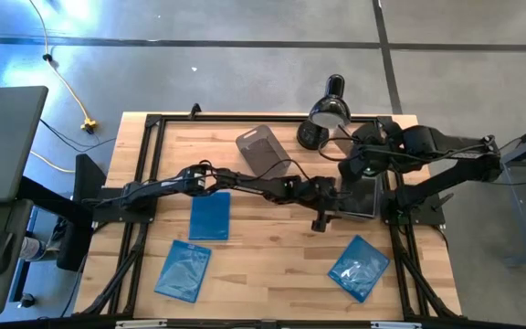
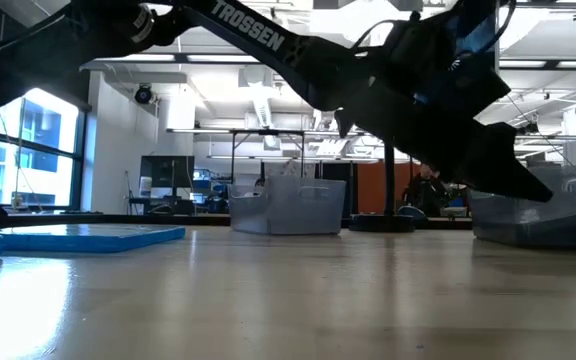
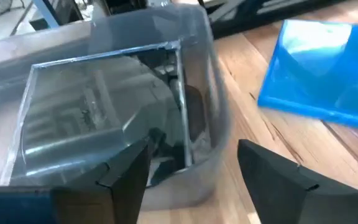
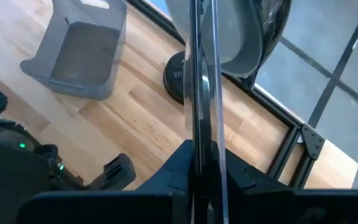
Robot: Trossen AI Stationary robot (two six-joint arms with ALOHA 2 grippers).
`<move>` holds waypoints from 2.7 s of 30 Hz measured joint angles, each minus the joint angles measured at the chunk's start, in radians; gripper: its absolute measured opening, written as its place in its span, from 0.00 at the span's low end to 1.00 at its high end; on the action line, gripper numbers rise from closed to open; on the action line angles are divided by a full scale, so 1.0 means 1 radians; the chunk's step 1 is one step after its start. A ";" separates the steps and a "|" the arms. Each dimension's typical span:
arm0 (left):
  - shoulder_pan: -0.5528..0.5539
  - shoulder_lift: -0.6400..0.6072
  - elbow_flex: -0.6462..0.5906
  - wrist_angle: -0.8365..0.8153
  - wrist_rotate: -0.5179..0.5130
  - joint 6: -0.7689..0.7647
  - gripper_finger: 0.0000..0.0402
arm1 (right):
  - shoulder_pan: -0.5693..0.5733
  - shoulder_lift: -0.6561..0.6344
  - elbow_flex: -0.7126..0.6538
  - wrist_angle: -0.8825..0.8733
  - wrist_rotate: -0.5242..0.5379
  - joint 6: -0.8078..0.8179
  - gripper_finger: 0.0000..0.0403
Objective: Pick & place jewel cases by type
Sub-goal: Put the black CD case into the right black bin
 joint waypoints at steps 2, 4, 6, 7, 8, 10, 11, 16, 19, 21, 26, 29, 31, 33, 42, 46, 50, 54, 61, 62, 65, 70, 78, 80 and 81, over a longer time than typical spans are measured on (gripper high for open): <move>-0.001 0.000 0.000 -0.016 -0.005 0.004 0.52 | 0.000 0.000 0.000 -0.001 -0.024 0.001 0.06; -0.001 -0.002 0.000 -0.026 -0.005 0.003 0.45 | 0.000 0.000 0.000 -0.002 -0.055 0.002 0.03; -0.001 -0.003 0.001 -0.037 -0.024 0.004 0.37 | 0.000 0.000 0.000 -0.002 -0.085 0.005 0.03; -0.002 -0.003 0.001 -0.044 -0.039 0.001 0.33 | 0.000 0.000 0.000 -0.002 -0.102 0.011 0.04; -0.003 -0.003 0.001 -0.060 -0.054 -0.001 0.29 | 0.000 0.000 0.000 -0.002 -0.119 0.019 0.05; -0.009 -0.005 0.000 -0.118 -0.088 -0.001 0.24 | 0.000 0.000 0.000 -0.002 -0.145 0.029 0.06; -0.009 -0.006 -0.002 -0.155 -0.105 0.000 0.21 | 0.001 0.000 0.000 -0.002 -0.158 0.030 0.06; -0.013 -0.036 0.000 -0.288 -0.153 0.000 0.16 | 0.003 0.000 0.000 -0.002 -0.203 0.030 0.03; -0.026 -0.040 0.000 -0.290 -0.173 0.005 0.15 | 0.003 0.003 -0.020 0.000 -0.214 0.040 0.04; -0.034 -0.058 -0.003 -0.313 -0.180 0.017 0.15 | 0.003 0.003 -0.064 -0.003 -0.233 0.050 0.05; -0.050 -0.099 0.067 -0.484 -0.181 0.091 0.15 | 0.003 0.000 -0.204 -0.006 -0.246 0.066 0.04; -0.060 -0.094 0.159 -0.657 -0.192 0.120 0.15 | 0.003 -0.002 -0.238 0.026 -0.247 0.065 0.04; -0.064 -0.094 0.206 -0.719 -0.199 0.132 0.15 | 0.005 -0.013 -0.246 0.050 -0.251 0.061 0.04; -0.064 -0.099 0.228 -0.754 -0.202 0.134 0.15 | 0.005 -0.017 -0.242 0.052 -0.265 0.044 0.04; -0.073 -0.094 0.234 -0.799 -0.254 0.130 0.15 | 0.005 -0.032 -0.227 0.092 -0.274 0.039 0.03; -0.089 -0.116 0.232 -0.855 -0.317 0.131 0.15 | 0.004 -0.032 -0.231 0.144 -0.288 -0.004 0.04; -0.119 -0.171 0.235 -0.998 -0.432 0.129 0.15 | -0.012 -0.029 -0.276 0.180 -0.365 -0.045 0.07; -0.162 -0.230 0.233 -1.193 -0.534 0.084 0.15 | -0.029 -0.030 -0.347 0.273 -0.371 -0.078 0.05; -0.208 -0.384 0.235 -1.537 -0.576 -0.212 0.15 | -0.065 -0.030 -0.348 0.388 -0.386 -0.178 0.06; -0.215 -0.396 0.235 -1.568 -0.595 -0.250 0.15 | -0.072 -0.030 -0.348 0.387 -0.385 -0.179 0.07; -0.246 -0.449 0.220 -1.595 -0.630 -0.308 0.15 | -0.097 -0.026 -0.348 0.379 -0.390 -0.193 0.07; -0.315 -0.568 0.218 -1.595 -0.572 -0.295 0.15 | -0.150 -0.007 -0.349 0.383 -0.484 -0.269 0.03; -0.411 -0.727 0.218 -1.593 -0.642 -0.410 0.15 | -0.247 0.103 -0.348 0.387 -0.629 -0.380 0.09; -0.429 -0.742 0.218 -1.593 -0.650 -0.424 0.15 | -0.262 0.135 -0.346 0.420 -0.654 -0.420 0.06; -0.437 -0.746 0.218 -1.592 -0.650 -0.424 0.15 | -0.270 0.148 -0.346 0.440 -0.674 -0.443 0.04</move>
